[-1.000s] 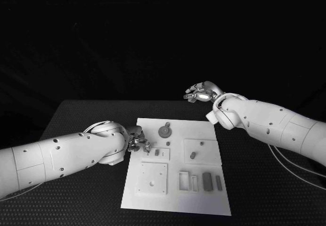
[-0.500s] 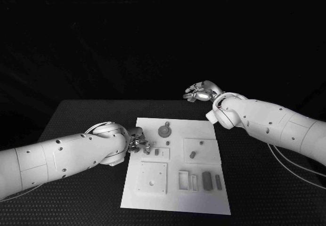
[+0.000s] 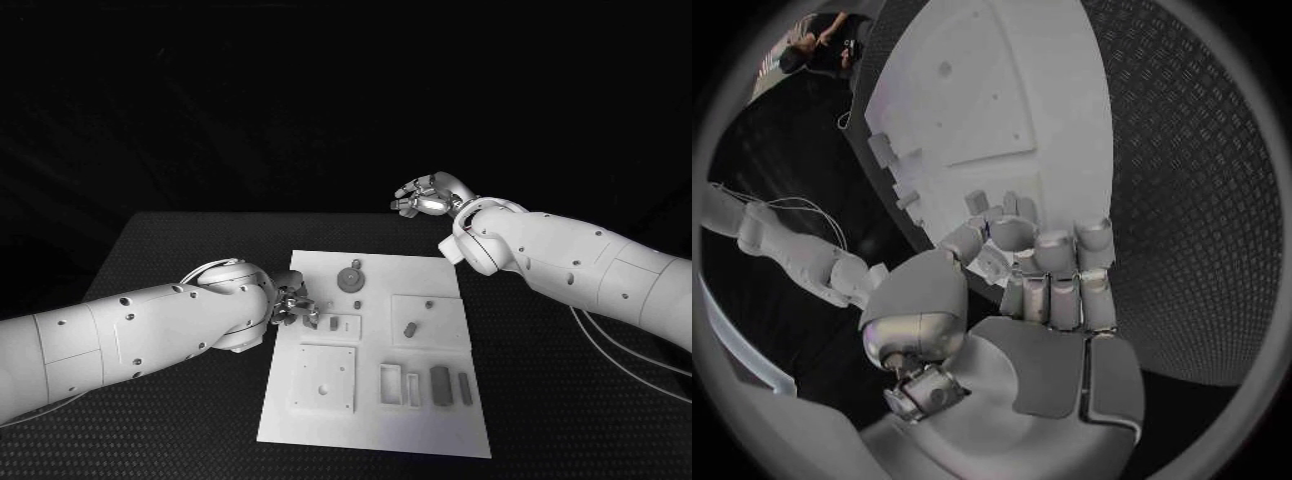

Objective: Assemble the parts on the task board

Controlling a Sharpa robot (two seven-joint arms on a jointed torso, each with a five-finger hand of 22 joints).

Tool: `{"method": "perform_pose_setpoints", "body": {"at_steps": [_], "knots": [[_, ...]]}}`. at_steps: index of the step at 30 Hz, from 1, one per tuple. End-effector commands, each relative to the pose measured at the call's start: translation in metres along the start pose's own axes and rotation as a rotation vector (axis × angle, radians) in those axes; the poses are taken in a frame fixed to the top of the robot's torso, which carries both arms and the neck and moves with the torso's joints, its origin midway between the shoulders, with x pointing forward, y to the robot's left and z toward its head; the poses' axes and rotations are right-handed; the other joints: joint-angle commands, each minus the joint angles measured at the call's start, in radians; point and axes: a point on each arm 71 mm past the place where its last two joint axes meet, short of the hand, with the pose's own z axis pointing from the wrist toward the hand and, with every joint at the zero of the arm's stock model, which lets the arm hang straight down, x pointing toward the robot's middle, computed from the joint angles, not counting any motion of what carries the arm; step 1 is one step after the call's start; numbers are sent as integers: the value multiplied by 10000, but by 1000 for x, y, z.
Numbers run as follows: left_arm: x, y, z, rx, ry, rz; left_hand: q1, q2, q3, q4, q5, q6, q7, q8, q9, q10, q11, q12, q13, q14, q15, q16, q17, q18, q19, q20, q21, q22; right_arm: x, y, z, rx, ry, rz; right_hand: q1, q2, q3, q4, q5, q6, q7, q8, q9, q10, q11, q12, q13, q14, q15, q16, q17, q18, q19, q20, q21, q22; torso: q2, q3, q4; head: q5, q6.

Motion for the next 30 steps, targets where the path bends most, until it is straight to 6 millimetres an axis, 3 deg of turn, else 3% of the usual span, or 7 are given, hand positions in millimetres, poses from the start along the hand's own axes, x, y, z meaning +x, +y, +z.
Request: {"method": "perform_pose_setpoints", "body": {"at_steps": [1,16,18,30], "knots": [[1,0,0,-28,80,215,12,80,50,-2,16,1512,-711,56,323,-25,-69,40,0,250,-287,65,3,-37,49,-1043,40,184,2,1,0,-73,142,27,44,11,-21,16,50,91,89,26,-10,-2040,754,14,-11,-88,13,-34,12,-82,-66,8,-33,18,0,-3,4,0,-11],[7,-4,2,52,455,394,-7,84,61,-1,32,1511,-713,77,341,-29,-70,47,-5,244,-283,68,2,-37,39,-1042,43,184,2,1,0,-72,155,31,45,12,-23,19,51,89,89,30,-13,-2040,754,19,-25,-87,12,-38,14,-81,-63,8,-43,26,2,1,-9,4,-18],[9,-5,2,73,595,456,-159,113,30,1,183,1702,-779,255,461,-30,-127,76,-14,237,-261,86,4,-51,12,-1030,50,185,2,1,0,-74,158,32,45,12,-22,19,51,89,89,30,-14,-2040,754,20,-26,-87,12,-38,15,-81,-63,8,-44,27,4,3,-5,-3,-26],[12,-6,2,29,869,589,-366,191,122,-26,1067,1740,-839,455,665,-37,-184,206,-4,238,-203,169,29,-43,-39,-1035,136,201,2,1,0,-68,157,32,50,11,-22,17,53,88,89,33,-16,-2040,754,24,-36,-87,12,-42,16,-80,-62,8,-51,32,1,7,-6,-10,-56]]}}
